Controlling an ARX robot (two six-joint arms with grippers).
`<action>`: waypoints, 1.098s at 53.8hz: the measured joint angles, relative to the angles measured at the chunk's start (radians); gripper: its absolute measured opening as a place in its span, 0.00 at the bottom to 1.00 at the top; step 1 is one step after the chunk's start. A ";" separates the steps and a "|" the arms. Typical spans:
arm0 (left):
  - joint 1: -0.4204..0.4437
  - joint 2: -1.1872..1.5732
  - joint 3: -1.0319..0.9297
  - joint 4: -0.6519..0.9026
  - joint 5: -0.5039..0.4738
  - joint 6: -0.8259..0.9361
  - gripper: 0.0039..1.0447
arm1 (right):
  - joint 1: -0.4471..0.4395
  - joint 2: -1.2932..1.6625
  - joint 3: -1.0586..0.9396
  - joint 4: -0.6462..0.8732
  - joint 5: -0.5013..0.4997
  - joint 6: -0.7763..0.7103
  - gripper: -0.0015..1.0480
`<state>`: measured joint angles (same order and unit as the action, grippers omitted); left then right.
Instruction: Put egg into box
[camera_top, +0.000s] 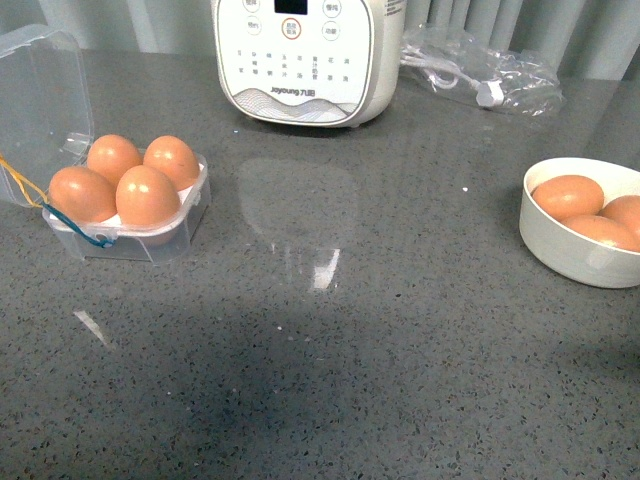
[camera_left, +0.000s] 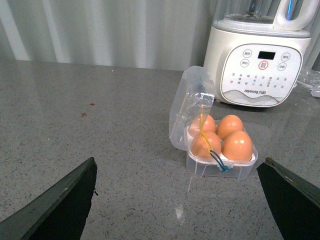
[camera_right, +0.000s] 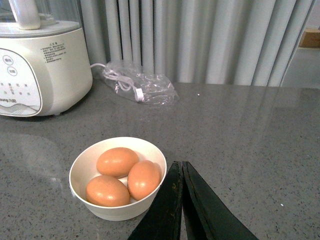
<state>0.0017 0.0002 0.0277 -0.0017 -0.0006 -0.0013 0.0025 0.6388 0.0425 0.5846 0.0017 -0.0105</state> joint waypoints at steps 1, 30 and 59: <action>0.000 0.000 0.000 0.000 0.000 0.000 0.94 | 0.000 -0.001 -0.011 0.018 0.000 0.000 0.03; 0.000 0.000 0.000 0.000 0.000 0.000 0.94 | 0.000 -0.263 -0.038 -0.208 -0.001 0.000 0.03; 0.000 0.000 0.000 0.000 0.000 0.000 0.94 | 0.000 -0.439 -0.038 -0.382 -0.001 0.000 0.03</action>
<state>0.0017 0.0002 0.0277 -0.0017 -0.0006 -0.0013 0.0025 0.1993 0.0044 0.2024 0.0010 -0.0105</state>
